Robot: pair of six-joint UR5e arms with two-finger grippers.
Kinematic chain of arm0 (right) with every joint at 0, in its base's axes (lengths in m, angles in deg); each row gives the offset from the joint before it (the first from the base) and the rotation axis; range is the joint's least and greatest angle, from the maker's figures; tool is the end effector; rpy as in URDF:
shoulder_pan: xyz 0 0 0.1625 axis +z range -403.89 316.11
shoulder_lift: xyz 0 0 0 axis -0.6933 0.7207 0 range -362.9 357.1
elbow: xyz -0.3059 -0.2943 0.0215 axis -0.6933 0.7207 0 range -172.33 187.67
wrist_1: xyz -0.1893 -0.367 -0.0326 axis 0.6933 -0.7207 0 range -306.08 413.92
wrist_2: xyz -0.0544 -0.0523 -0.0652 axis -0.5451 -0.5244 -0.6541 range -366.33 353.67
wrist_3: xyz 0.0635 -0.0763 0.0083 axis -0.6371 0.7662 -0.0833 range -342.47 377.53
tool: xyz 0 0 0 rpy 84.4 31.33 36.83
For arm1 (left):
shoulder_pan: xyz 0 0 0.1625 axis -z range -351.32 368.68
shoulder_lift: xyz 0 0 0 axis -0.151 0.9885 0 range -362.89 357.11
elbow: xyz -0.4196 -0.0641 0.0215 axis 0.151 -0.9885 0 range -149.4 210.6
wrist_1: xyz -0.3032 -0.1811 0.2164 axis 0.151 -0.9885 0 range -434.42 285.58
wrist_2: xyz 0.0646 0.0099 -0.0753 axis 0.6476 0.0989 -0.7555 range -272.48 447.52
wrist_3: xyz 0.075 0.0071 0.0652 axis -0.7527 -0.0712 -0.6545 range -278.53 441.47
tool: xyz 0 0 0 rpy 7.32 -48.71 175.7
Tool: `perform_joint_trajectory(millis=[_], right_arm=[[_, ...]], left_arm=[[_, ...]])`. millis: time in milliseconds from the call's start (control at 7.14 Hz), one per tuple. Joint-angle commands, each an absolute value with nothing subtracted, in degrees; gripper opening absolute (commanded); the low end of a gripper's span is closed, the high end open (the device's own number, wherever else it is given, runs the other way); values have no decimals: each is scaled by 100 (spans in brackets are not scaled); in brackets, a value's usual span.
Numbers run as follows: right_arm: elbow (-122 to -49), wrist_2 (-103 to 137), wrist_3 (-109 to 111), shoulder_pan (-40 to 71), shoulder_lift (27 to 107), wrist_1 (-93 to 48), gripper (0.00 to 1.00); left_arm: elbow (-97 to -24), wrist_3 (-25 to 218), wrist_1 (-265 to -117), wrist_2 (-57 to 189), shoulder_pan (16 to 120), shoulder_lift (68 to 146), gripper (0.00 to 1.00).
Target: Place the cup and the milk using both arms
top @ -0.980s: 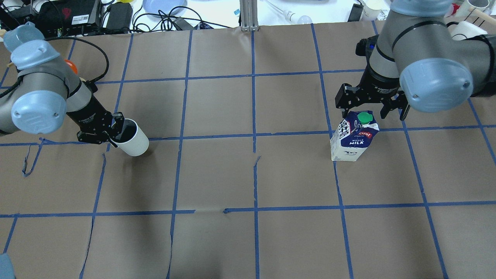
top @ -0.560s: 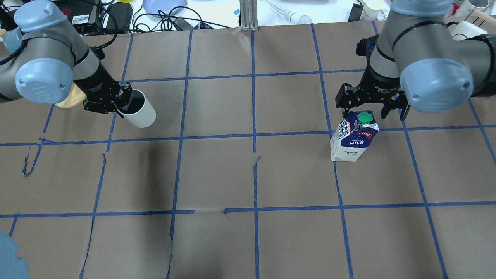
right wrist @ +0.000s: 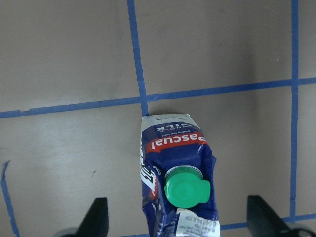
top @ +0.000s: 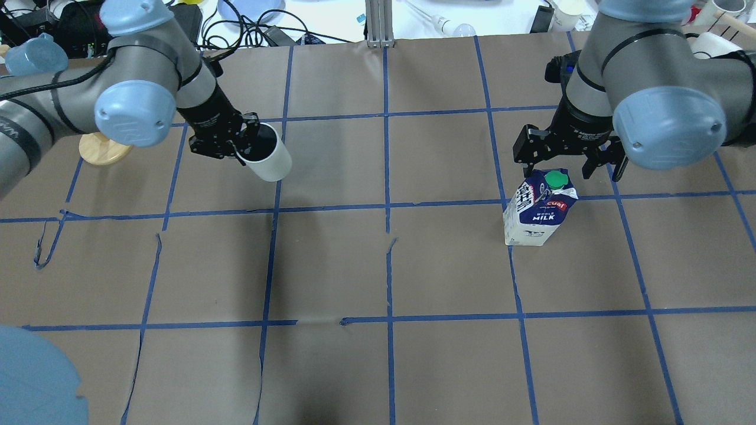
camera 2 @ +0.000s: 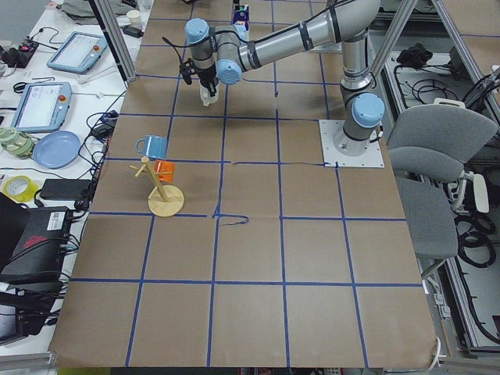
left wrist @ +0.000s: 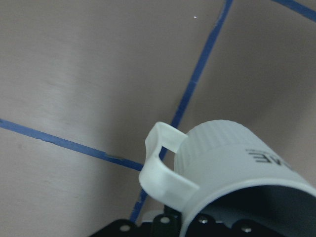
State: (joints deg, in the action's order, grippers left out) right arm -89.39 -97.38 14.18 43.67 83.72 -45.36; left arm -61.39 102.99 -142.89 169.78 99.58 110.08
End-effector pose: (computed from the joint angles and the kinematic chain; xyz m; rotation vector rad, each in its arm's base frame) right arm 0.1096 -0.5136 0.4142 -0.1572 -3.1188 -0.0315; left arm -0.1562 -0.6127 0.2838 0.5464 -2.9682 -0.1284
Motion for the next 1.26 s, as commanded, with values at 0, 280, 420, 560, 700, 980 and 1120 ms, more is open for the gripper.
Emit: perform_joint_trajectory(millis=[0, 280, 420, 560, 700, 980, 1120], right_arm=[[-7842, -9720, 1078, 4741, 8403, -3376, 100], [-7680, -9755, 699, 5093, 8411, -3274, 100], [-7723, -9712, 707, 5086, 8411, -3282, 100], [-7723, -9703, 716, 5094, 8403, -3291, 100], [-7732, -9712, 725, 5086, 8403, -3291, 100], [-7741, -9712, 742, 5086, 8385, -3300, 100], [-7741, -9720, 768, 5086, 8385, -3300, 100]], left_arm=[[-5941, 11210, -13895, 16908, 10569, 11372, 0], [-5844, 11686, -13737, 16813, 10877, 11645, 0], [-5843, 12002, -13535, 16698, 11009, 11724, 0], [-5843, 12127, -13481, 16697, 11098, 11812, 0], [-5869, 12224, -13472, 16697, 11186, 11857, 0], [-5870, 12740, -13472, 16689, 11257, 11848, 69], [-5861, 12700, -13472, 16697, 11257, 11779, 100]])
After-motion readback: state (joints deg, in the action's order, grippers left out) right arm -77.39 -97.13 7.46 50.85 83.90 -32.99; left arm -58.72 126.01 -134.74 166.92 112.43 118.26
